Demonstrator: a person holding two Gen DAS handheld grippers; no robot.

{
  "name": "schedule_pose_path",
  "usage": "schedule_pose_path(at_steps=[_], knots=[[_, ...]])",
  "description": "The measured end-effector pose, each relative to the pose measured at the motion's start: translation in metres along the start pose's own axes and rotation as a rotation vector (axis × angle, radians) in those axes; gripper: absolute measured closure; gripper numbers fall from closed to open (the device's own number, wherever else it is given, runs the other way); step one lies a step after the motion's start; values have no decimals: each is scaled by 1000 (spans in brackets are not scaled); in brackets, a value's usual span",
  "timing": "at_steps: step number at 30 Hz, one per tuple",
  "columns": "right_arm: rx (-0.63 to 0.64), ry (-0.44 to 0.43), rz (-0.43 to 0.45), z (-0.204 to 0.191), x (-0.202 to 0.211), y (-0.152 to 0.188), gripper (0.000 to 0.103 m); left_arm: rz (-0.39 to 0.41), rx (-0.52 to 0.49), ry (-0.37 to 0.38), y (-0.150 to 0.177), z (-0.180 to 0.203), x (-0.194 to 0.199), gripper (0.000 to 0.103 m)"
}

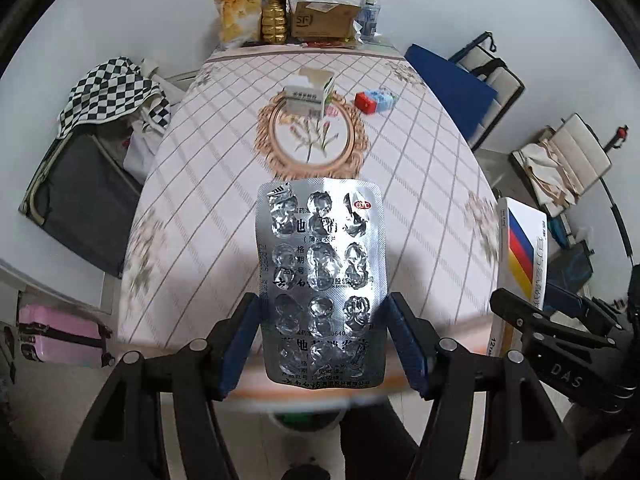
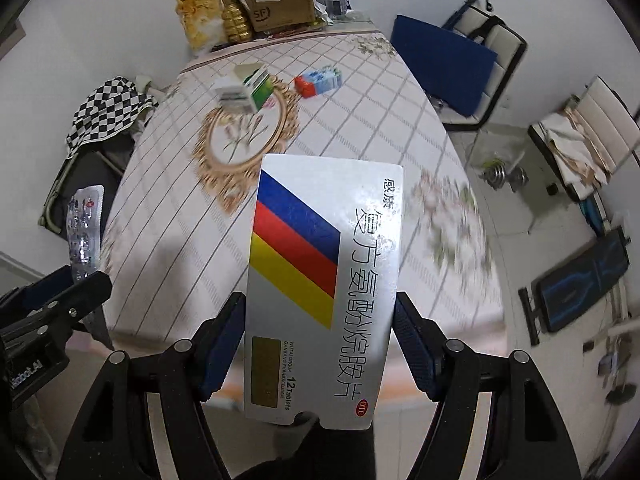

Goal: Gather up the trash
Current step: 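Carry the blister pack and medicine box over the trash bin, then open both grippers to drop the blister pack and medicine box into the bin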

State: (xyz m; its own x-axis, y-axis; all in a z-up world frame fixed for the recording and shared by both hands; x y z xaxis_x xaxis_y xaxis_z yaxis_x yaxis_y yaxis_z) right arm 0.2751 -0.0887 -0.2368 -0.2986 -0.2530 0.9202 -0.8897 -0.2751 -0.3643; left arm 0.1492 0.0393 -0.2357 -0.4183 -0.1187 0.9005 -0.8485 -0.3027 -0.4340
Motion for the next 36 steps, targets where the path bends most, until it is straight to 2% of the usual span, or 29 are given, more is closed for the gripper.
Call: schedule_pose_path(at_steps=[3,7,12,15,18,21,26,29,30,31,33,34,36], knots=[[-40,-1,-26,-2,18,53,29,-22,-8,23,42,-8,13,42],[-95,-19,-109,3,24,125,29,-116,3,67,103,-15,7,41],[-140,-18,-282,17,-11,217,29,-258,40,88,173,-21,-33,41],[-181,-19,-378,32,-55,264,29,-357,77,106,219,-25,-80,41],[-224,-22,-458,48,-116,303,29,-423,96,115,248,-26,-133,41],[-251,-25,-503,63,-183,330,29,-478,143,152,275,-30,-206,41],[-277,-85,-541,77,-286,363,28,-549,219,236,316,-35,-329,41],[-278,-116,-552,81,-345,379,28,-568,261,273,333,-39,-377,40],[-288,-133,-568,83,-369,387,28,-573,268,278,337,-40,-390,34],[-298,-140,-575,85,-383,391,28,-577,272,278,342,-43,-403,22],[-310,-161,-593,88,-415,401,28,-584,280,283,347,-46,-416,7],[-310,-174,-605,87,-427,406,27,-589,278,272,347,-47,-420,6],[-324,-202,-625,89,-446,414,9,-585,275,248,347,-49,-421,6]])
Point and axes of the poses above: each gripper's, at about its wrist camera, not at the fingertips, and x roughly against the way its jaws point, z to its right, y to its underside, the point moved 3 cm from there along -x, roughly the way its jaws point, and after that the axes turned 9 degrees about -x, right-handed, at the moved point
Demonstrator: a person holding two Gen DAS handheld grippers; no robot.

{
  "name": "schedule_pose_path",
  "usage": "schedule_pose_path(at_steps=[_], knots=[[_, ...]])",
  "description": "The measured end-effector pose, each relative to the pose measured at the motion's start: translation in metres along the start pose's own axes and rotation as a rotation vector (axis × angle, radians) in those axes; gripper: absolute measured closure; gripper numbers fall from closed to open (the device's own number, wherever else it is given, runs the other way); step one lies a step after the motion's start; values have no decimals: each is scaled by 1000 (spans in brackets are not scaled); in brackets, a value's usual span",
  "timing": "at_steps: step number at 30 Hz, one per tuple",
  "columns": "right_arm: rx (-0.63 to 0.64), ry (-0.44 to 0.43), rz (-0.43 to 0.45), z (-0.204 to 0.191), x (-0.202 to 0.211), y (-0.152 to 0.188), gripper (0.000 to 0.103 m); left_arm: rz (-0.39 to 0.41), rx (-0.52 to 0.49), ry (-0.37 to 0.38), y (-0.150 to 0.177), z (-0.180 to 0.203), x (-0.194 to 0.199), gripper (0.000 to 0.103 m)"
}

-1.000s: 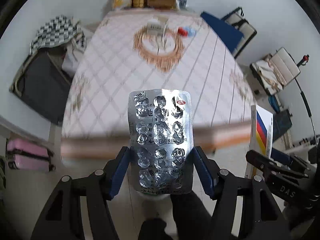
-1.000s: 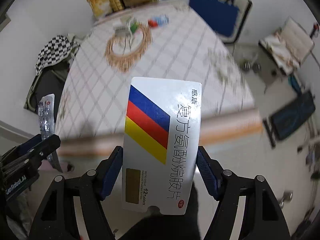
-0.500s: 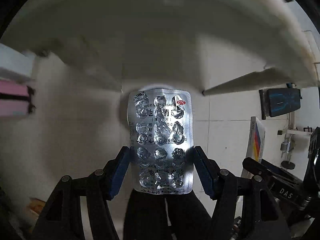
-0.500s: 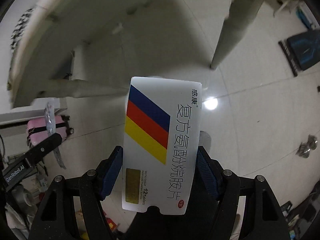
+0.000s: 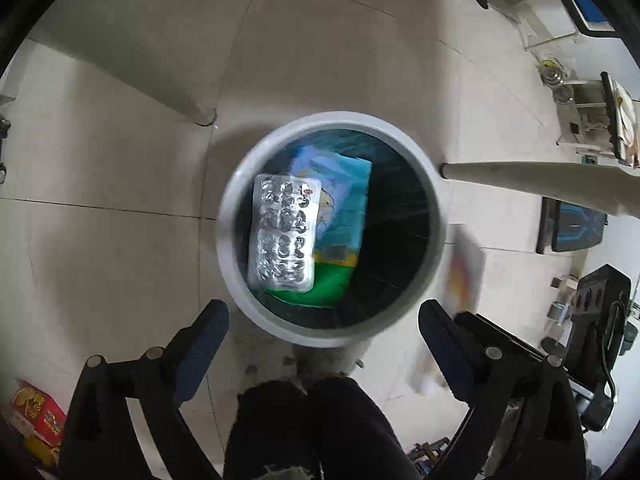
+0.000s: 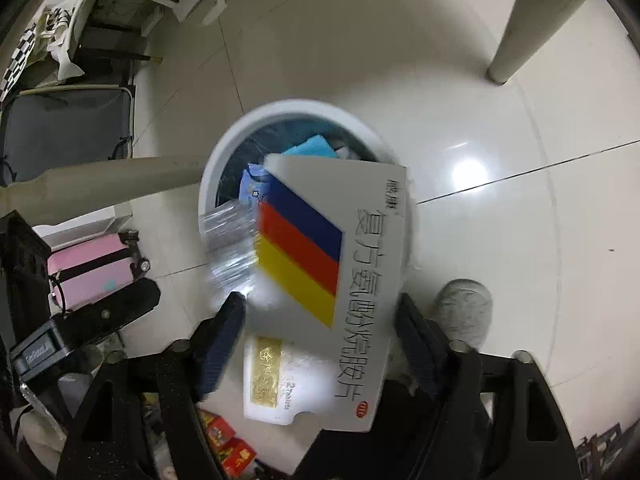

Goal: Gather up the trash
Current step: 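Open both grippers to drop the blister pack and medicine box into the bin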

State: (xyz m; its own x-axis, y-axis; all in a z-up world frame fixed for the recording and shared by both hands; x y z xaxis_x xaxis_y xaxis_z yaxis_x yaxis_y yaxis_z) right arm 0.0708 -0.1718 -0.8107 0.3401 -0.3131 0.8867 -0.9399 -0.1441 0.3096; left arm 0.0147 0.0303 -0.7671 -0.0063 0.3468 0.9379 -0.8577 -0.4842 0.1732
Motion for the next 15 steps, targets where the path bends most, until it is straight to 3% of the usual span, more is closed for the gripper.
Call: schedule_pose_path(at_steps=[1,4,7,9,15], knots=[[-2,-13,-1,-1,-4,-3,0,4,0,-20,1,-1,1,6],[18,5,19,-2,-6,-4,0,57,-21,-107,12,-6,18,6],[61,93,51,-13,1,-3,0,93,-53,-216,21,-6,38,6],[109,190,85,-19,12,1,0,101,-64,-248,30,-6,49,6],[176,306,132,-35,45,23,0,107,-84,-279,50,9,93,6]])
Point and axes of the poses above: each gripper's, at about its wrist camera, not at the fingertips, and x roughly against the way its jaws point, z to its right, y to its underside, the point moved 3 cm from there along -x, roughly the way its jaws point, and after that the axes turned 9 degrees about -x, right-handed, at the moved point
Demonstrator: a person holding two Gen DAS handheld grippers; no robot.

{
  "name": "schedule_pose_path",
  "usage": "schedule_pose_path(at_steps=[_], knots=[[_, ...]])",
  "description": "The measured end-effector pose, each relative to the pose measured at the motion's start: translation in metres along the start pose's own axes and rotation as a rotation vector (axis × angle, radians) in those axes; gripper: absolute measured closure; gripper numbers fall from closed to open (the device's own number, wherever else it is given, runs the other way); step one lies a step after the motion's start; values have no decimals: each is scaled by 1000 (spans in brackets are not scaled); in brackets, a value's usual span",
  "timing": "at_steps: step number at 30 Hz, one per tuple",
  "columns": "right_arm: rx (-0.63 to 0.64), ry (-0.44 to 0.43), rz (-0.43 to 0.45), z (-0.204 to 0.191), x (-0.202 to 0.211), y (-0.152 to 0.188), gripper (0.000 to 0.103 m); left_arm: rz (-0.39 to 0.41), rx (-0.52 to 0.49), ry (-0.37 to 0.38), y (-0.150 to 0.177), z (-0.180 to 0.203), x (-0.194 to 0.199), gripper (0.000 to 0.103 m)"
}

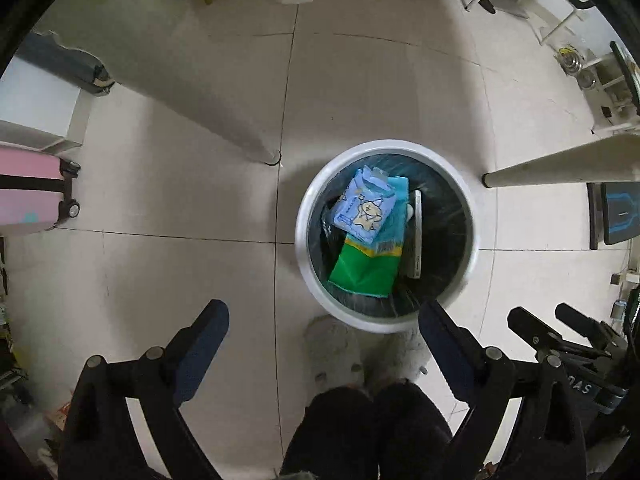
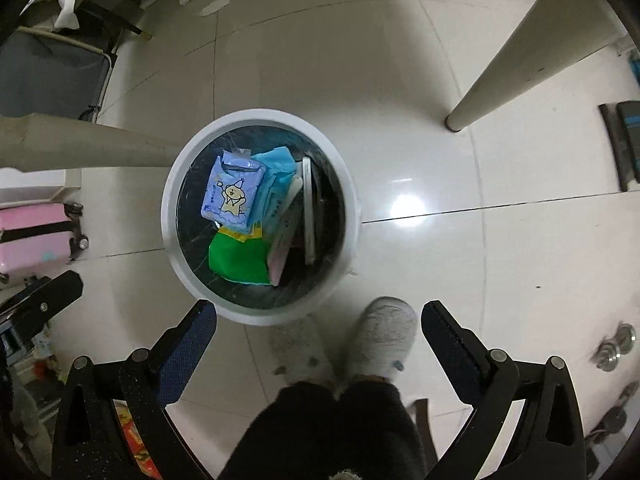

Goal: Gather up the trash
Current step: 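Open both grippers to drop the blister pack and medicine box into the bin, then move both grippers back up over the table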

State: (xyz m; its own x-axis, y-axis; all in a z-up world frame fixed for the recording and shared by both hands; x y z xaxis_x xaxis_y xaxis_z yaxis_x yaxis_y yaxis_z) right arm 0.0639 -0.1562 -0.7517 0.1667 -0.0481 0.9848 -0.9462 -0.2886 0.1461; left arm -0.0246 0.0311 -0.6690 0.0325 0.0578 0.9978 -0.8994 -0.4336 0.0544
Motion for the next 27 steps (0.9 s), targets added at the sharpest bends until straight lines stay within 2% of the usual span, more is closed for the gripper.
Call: schedule_pose_path(at_steps=[3,10,27], knots=[[29,38,36,1,31,6,0,15,-1,-2,4,4,22,6],[63,62,119,-4,115,19,0,58,-6,-1,13,15,82,6],[109,29,215,-30,341,77,0,141,-12,0,52,25,248,6]])
Point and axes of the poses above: each gripper's, at about its wrist camera, not at the fingertips, and x roughly against the way its jaws point, z to its right, y to its underside, the point moved 3 cm from there along -x, roughly the way its jaws point, and after that the axes turned 9 degrees about -x, right-handed, at the moved point
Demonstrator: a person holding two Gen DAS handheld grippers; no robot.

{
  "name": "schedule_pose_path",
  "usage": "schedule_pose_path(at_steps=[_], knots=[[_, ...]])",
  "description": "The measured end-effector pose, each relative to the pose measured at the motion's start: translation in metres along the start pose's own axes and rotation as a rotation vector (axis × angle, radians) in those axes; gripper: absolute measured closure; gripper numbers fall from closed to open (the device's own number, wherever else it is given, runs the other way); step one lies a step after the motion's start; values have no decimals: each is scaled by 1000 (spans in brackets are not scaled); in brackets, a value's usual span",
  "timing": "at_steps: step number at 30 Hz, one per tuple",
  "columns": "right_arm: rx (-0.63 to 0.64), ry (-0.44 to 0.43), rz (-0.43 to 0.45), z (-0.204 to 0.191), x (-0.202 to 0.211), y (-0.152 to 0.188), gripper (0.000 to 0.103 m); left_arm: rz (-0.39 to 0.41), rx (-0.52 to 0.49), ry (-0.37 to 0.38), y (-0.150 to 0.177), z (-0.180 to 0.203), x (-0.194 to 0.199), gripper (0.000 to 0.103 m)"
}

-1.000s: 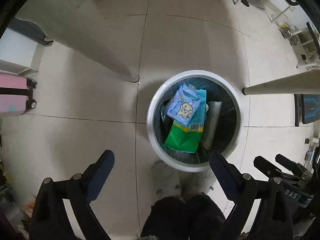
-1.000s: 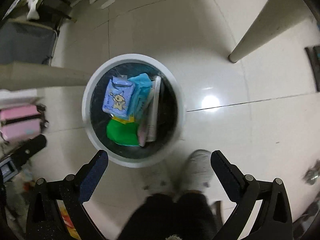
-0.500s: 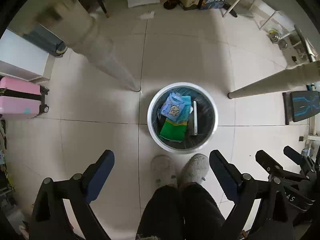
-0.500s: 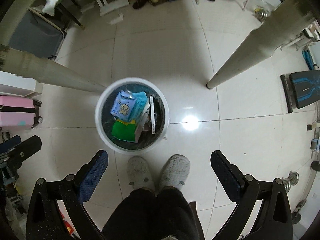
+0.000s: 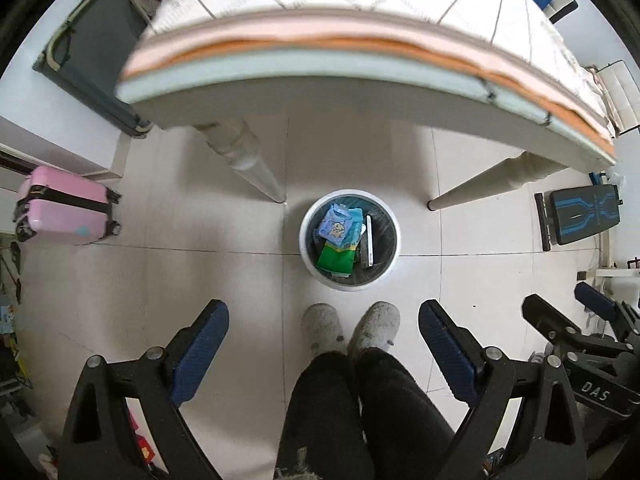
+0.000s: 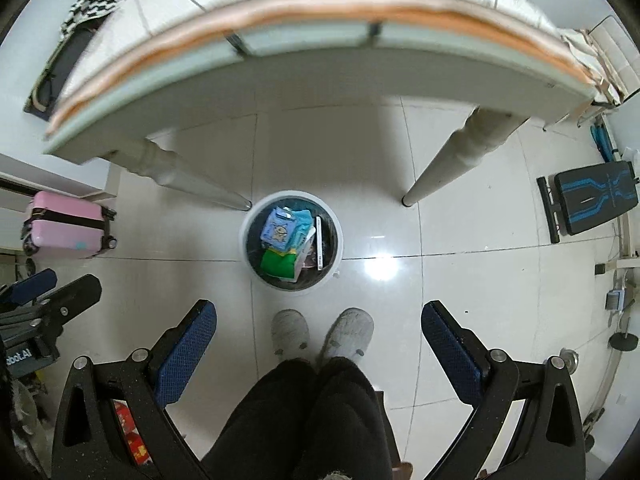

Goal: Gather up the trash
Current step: 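Move both grippers back up over the table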

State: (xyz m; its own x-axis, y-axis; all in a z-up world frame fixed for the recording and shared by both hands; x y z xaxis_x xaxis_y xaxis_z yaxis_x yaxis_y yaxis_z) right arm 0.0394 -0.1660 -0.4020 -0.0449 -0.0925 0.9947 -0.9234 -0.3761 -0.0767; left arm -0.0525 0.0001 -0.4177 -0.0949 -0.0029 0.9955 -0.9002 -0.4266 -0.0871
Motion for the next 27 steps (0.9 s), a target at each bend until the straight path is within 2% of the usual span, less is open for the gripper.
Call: schedule_pose_path(at_steps=[3,7,12,14,17,21,23,27], knots=[[-25,-21,-3,-7,39,2,0,24,4,-7,-2,-4,29,6],[-68,-58,18,-16,91,-10,0,108,20,-11,-22,-10,72,6],[-103,-97,85,-32,146,-59,0,231,22,-77,-75,-13,115,6],[-108,-106,102,-37,158,-84,0,270,12,-114,-101,-14,129,0],[-135,-110,131,-39,173,-137,0,311,19,-167,-145,-16,138,0],[-183,-118,157,-29,181,-217,0,323,55,-229,-198,-19,140,0],[-206,-131,157,-25,177,-255,0,315,83,-255,-239,-19,133,0],[-264,-135,128,-17,147,-371,0,271,139,-297,-308,-17,119,0]])
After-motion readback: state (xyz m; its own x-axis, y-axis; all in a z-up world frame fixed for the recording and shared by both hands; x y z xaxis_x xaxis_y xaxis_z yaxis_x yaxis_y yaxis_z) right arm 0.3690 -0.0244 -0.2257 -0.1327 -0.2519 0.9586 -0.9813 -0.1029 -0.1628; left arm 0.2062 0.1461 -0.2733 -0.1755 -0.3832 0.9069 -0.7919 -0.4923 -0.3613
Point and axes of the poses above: each gripper's, at about its wrist camera, not at the fingertips, and x roughly against the way its jaws point, z to its right, y to its underside, the point moved 3 cm from there along -x, roughly the way its jaws point, and after that the axes turned 9 degrees about -x, right-handed, at the moved point
